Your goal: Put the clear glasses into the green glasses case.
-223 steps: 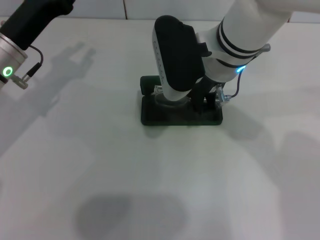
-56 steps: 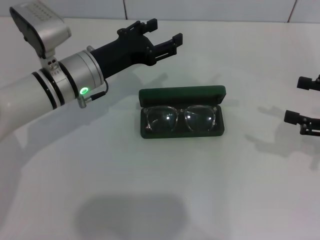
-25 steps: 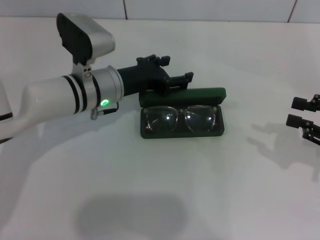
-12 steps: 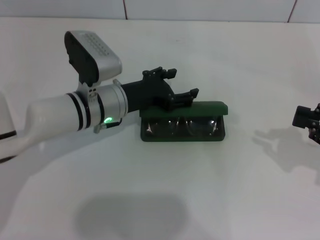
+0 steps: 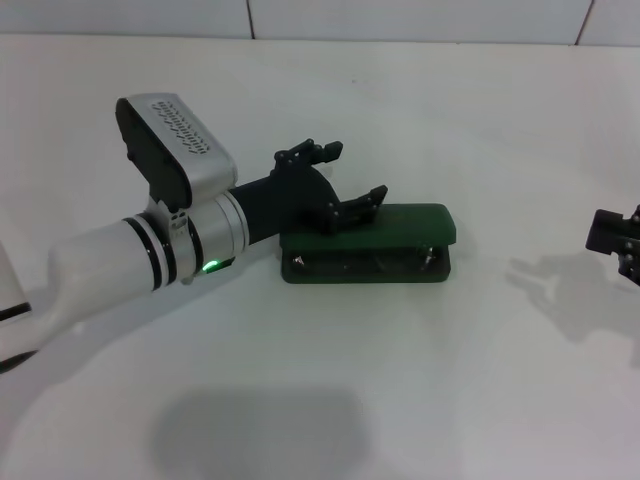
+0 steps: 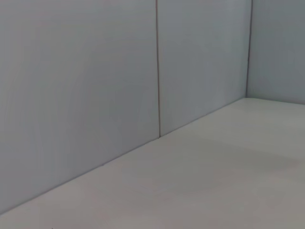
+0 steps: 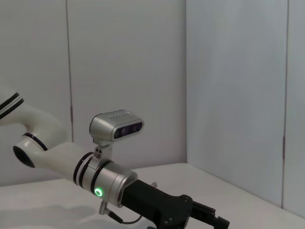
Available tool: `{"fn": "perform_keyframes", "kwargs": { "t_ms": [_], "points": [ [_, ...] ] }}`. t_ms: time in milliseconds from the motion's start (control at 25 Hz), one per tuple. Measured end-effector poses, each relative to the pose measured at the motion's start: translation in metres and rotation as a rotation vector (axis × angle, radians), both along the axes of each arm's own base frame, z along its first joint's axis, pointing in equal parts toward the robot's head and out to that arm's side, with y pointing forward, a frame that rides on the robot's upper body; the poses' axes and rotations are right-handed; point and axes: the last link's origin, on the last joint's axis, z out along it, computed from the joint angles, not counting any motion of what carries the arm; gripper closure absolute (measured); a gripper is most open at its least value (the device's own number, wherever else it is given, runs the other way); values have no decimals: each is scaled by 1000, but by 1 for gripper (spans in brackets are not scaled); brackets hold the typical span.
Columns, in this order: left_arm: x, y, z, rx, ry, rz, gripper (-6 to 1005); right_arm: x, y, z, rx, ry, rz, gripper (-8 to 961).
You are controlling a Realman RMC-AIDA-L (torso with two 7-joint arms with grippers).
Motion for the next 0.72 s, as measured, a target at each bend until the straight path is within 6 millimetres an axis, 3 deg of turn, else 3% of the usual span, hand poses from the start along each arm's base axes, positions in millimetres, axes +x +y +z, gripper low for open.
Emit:
{"fn": "perform_keyframes", "kwargs": {
  "t_ms": [480,720],
  "points": [
    [-5,-12,-5,65,59,-86,137,1,0,0,4,-2,-3,794],
    [14,-7,13,97,-143,-77,137,4,0,5,41,12,-16,783]
  ]
}}
